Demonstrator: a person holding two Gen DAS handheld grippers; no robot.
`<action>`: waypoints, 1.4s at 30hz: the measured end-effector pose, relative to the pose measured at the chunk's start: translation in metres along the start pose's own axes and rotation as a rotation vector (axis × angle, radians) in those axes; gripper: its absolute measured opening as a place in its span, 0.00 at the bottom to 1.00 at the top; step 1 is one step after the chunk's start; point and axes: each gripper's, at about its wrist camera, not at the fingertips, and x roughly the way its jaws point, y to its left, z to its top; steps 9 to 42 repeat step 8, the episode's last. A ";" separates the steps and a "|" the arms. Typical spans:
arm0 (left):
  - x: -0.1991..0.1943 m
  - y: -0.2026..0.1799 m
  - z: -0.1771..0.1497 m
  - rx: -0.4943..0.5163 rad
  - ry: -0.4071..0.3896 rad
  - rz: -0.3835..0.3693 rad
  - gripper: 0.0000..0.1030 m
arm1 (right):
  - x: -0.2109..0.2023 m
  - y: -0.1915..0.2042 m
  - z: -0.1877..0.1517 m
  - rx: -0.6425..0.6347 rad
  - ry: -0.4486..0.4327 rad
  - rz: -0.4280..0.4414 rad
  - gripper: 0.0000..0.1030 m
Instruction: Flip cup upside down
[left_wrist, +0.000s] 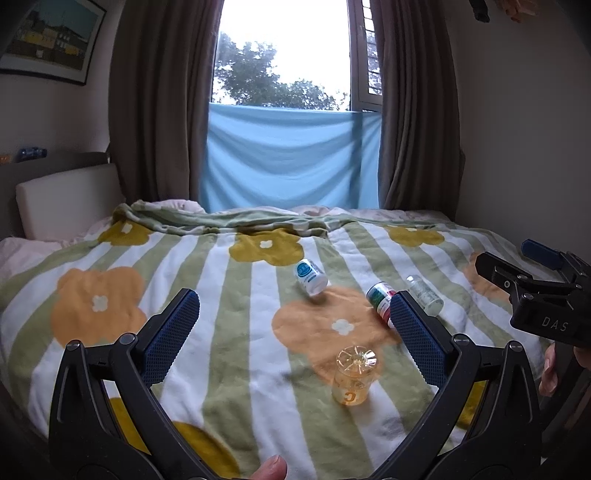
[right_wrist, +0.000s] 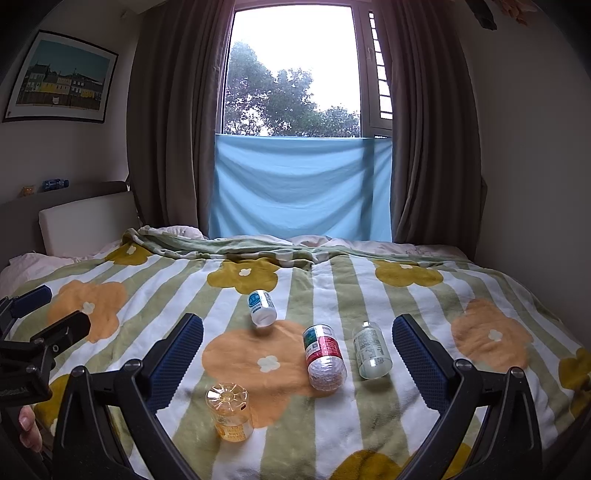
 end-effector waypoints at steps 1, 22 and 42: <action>0.000 0.000 0.000 0.002 -0.005 0.009 1.00 | 0.000 0.000 0.000 0.000 0.000 0.000 1.00; -0.001 0.000 0.001 0.000 -0.018 0.017 1.00 | 0.000 0.000 0.000 -0.001 0.000 0.000 1.00; -0.001 0.000 0.001 0.000 -0.018 0.017 1.00 | 0.000 0.000 0.000 -0.001 0.000 0.000 1.00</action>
